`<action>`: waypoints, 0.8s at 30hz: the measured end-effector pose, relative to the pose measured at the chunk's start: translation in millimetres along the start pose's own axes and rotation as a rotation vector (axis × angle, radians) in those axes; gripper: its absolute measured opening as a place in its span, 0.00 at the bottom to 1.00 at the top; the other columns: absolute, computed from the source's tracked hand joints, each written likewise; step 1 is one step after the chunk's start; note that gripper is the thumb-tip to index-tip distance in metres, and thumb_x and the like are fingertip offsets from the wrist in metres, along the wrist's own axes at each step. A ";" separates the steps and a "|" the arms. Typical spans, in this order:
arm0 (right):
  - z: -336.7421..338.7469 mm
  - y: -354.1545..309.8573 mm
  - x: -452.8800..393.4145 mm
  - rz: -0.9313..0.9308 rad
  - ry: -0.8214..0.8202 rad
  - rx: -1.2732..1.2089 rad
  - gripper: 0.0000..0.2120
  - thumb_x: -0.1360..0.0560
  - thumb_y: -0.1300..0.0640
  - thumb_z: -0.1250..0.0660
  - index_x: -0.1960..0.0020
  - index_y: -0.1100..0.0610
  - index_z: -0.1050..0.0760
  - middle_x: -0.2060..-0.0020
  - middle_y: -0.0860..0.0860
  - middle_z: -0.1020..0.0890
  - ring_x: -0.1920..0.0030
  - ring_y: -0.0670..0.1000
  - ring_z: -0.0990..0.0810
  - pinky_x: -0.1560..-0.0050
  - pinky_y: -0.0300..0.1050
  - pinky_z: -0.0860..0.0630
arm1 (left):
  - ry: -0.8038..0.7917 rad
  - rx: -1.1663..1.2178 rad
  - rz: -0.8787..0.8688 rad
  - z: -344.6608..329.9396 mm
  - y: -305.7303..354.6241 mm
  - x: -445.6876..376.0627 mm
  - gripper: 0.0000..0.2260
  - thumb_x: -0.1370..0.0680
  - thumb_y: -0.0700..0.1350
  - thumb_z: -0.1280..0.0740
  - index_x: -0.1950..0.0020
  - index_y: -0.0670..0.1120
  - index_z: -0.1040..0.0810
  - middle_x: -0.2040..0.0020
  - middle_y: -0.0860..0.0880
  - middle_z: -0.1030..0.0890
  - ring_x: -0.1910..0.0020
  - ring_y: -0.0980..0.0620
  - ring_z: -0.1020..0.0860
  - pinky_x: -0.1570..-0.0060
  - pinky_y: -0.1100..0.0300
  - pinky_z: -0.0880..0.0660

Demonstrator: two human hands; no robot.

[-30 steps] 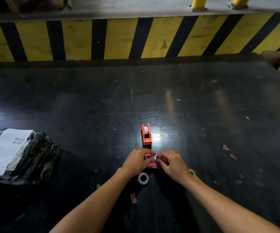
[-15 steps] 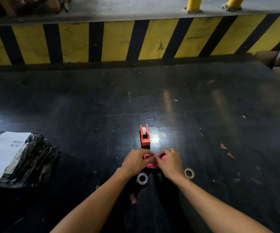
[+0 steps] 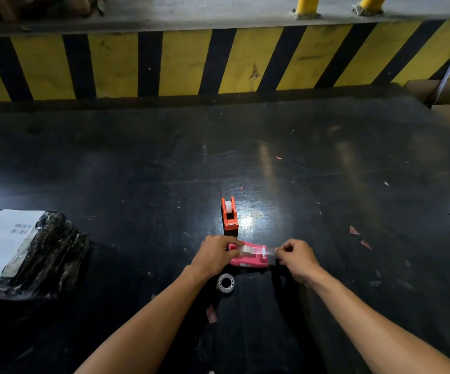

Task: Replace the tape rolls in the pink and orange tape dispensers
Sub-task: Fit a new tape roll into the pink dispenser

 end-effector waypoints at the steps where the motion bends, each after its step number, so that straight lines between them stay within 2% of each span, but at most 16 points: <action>1: 1.2 3.0 -0.5 -0.018 -0.010 -0.007 0.06 0.28 0.59 0.30 0.62 0.61 0.22 0.64 0.57 0.15 0.61 0.57 0.15 0.57 0.53 0.19 | -0.001 0.001 0.002 -0.3 0.0 -0.2 0.13 0.25 0.46 0.26 0.41 0.49 0.16 0.42 0.48 0.15 0.45 0.50 0.17 0.37 0.53 0.23; 4: -0.1 5.4 -0.9 -0.047 -0.032 0.003 0.07 0.26 0.59 0.31 0.59 0.63 0.23 0.68 0.56 0.17 0.70 0.54 0.18 0.64 0.50 0.19 | -0.006 -0.002 0.003 -1.2 0.5 -1.6 0.13 0.24 0.46 0.26 0.40 0.48 0.16 0.42 0.47 0.15 0.44 0.49 0.17 0.37 0.53 0.23; 8: -10.0 0.0 -0.7 -0.014 -0.046 0.144 0.10 0.24 0.58 0.33 0.64 0.60 0.25 0.69 0.56 0.19 0.79 0.51 0.22 0.74 0.41 0.26 | -0.002 -0.002 0.006 -1.4 -1.0 -1.8 0.12 0.25 0.46 0.26 0.41 0.48 0.16 0.43 0.48 0.14 0.46 0.51 0.17 0.38 0.53 0.23; 10: -16.4 0.7 -3.2 -0.015 -0.037 0.194 0.14 0.25 0.60 0.34 0.69 0.59 0.27 0.72 0.57 0.20 0.81 0.50 0.24 0.76 0.41 0.28 | -0.002 0.004 0.002 -1.9 -0.6 -1.7 0.12 0.25 0.46 0.26 0.41 0.48 0.15 0.43 0.48 0.14 0.46 0.51 0.17 0.38 0.53 0.23; 12: -20.4 3.1 -5.1 -0.048 -0.010 0.200 0.17 0.26 0.60 0.35 0.74 0.57 0.28 0.75 0.57 0.21 0.81 0.50 0.26 0.73 0.44 0.26 | 0.005 0.007 0.004 -0.9 -0.3 -1.3 0.12 0.25 0.45 0.26 0.41 0.48 0.15 0.43 0.48 0.14 0.46 0.51 0.17 0.38 0.53 0.23; 14: -22.6 5.7 -4.5 -0.088 0.015 0.175 0.18 0.27 0.60 0.34 0.76 0.57 0.27 0.75 0.58 0.19 0.80 0.51 0.25 0.70 0.49 0.22 | 0.008 0.008 0.008 -0.8 -1.8 -2.0 0.12 0.25 0.45 0.26 0.41 0.48 0.16 0.43 0.48 0.14 0.45 0.51 0.17 0.37 0.53 0.23; 16: -23.8 6.7 -2.5 -0.101 0.034 0.155 0.15 0.28 0.63 0.34 0.73 0.56 0.25 0.70 0.59 0.17 0.75 0.52 0.23 0.68 0.50 0.21 | 0.000 0.017 0.006 -2.5 -2.3 -2.0 0.13 0.25 0.45 0.26 0.41 0.48 0.16 0.43 0.48 0.14 0.45 0.51 0.17 0.37 0.53 0.23; 19: -23.0 6.0 -2.8 -0.085 0.056 0.144 0.09 0.30 0.66 0.35 0.66 0.53 0.27 0.63 0.55 0.18 0.65 0.57 0.18 0.63 0.52 0.19 | -0.009 0.033 -0.012 -3.8 -1.0 -1.8 0.14 0.25 0.46 0.26 0.39 0.48 0.17 0.42 0.48 0.15 0.43 0.51 0.18 0.36 0.51 0.23; 21: -22.0 4.7 -6.3 -0.074 0.027 0.128 0.08 0.30 0.67 0.38 0.61 0.55 0.27 0.61 0.57 0.18 0.65 0.59 0.17 0.63 0.55 0.18 | -0.043 0.035 -0.028 -6.3 -3.4 -0.5 0.15 0.24 0.45 0.27 0.37 0.49 0.18 0.39 0.48 0.16 0.41 0.50 0.18 0.34 0.50 0.24; 24: -12.5 -9.7 -14.2 0.038 0.049 0.120 0.10 0.25 0.67 0.42 0.49 0.58 0.25 0.49 0.59 0.18 0.53 0.57 0.19 0.51 0.50 0.21 | -0.103 0.035 -0.063 -9.6 -13.8 5.6 0.21 0.21 0.43 0.34 0.28 0.53 0.28 0.35 0.48 0.19 0.40 0.48 0.19 0.34 0.48 0.24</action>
Point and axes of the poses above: each hand's wrist, its own x-axis away from the middle knuckle, its own z-axis out of the back of the hand, y = z × x, the point moved 8 cm from there along -x, towards the middle knuckle
